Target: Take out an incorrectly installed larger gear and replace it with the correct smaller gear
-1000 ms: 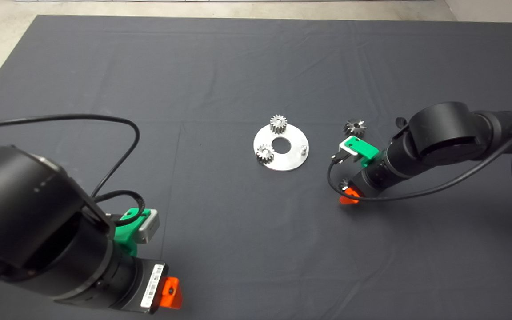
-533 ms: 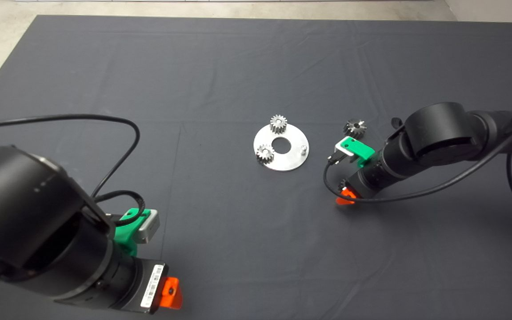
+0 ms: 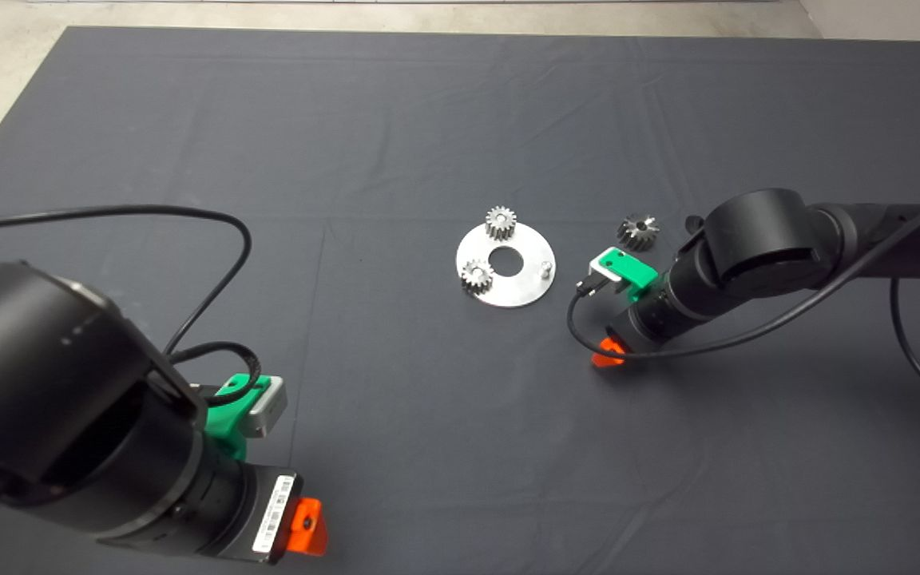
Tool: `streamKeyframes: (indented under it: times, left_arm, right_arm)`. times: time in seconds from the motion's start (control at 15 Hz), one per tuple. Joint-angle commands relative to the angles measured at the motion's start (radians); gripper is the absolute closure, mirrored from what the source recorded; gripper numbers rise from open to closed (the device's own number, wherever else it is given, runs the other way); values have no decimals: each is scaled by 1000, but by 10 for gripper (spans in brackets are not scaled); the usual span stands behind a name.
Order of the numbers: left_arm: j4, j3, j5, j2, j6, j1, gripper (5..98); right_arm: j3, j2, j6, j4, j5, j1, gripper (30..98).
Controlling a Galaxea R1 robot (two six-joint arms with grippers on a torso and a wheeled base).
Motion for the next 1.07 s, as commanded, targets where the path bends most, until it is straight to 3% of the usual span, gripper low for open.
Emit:
streamKeyframes:
  times: [0.0, 1.0]
  left_arm:
    - [-23, 19, 14, -3, -7, -10, 54]
    - [-23, 17, 14, -3, -2, -7, 54]
  right_arm:
    - [-11, 5, -2, -30, -2, 12, 360]
    - [-15, 11, -2, -32, -2, 12, 526]
